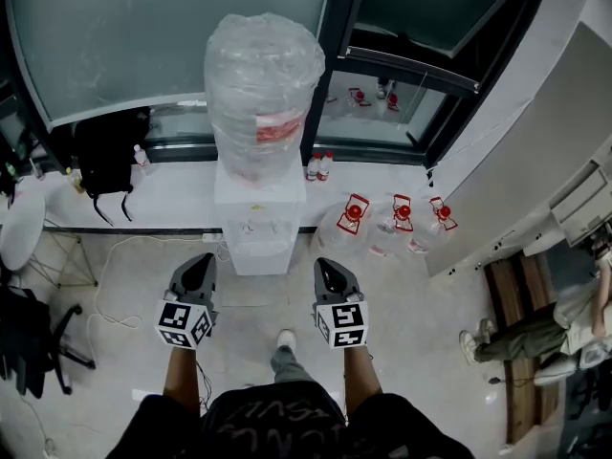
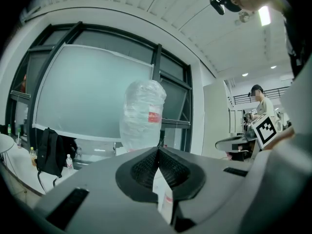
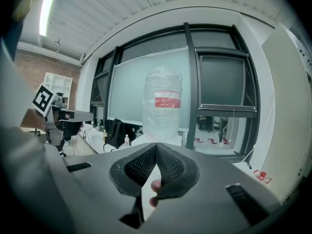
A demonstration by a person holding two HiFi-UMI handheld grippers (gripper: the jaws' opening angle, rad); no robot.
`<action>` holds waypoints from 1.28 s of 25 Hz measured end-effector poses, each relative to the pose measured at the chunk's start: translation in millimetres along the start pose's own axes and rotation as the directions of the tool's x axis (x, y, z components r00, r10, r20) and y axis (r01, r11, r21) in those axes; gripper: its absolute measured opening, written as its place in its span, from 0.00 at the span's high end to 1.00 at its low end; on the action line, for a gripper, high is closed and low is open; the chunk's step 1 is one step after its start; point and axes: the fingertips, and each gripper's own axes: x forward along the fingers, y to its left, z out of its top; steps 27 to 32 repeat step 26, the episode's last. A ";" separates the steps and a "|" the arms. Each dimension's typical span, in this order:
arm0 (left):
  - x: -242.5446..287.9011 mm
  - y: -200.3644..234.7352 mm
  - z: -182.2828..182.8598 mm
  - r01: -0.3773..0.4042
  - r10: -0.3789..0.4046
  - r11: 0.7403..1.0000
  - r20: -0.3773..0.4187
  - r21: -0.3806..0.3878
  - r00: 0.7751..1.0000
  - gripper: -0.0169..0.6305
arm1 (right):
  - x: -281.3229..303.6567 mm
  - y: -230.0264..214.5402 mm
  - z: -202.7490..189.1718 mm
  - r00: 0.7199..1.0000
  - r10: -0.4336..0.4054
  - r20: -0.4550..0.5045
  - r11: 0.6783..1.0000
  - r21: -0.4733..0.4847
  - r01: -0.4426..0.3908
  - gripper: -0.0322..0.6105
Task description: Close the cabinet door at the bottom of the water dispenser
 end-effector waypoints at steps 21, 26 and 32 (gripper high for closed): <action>-114.0 -24.4 17.8 0.021 -0.022 1.000 0.051 0.016 0.998 0.95 | -90.1 79.1 23.2 0.997 -0.026 0.071 0.999 -0.035 0.029 0.93; -134.7 -25.5 13.0 0.020 -0.021 1.000 0.052 0.018 0.998 0.95 | -104.3 91.7 18.2 0.997 -0.030 0.074 0.999 -0.040 0.033 0.93; -134.7 -25.5 13.0 0.020 -0.021 1.000 0.052 0.018 0.998 0.95 | -104.3 91.7 18.2 0.997 -0.030 0.074 0.999 -0.040 0.033 0.93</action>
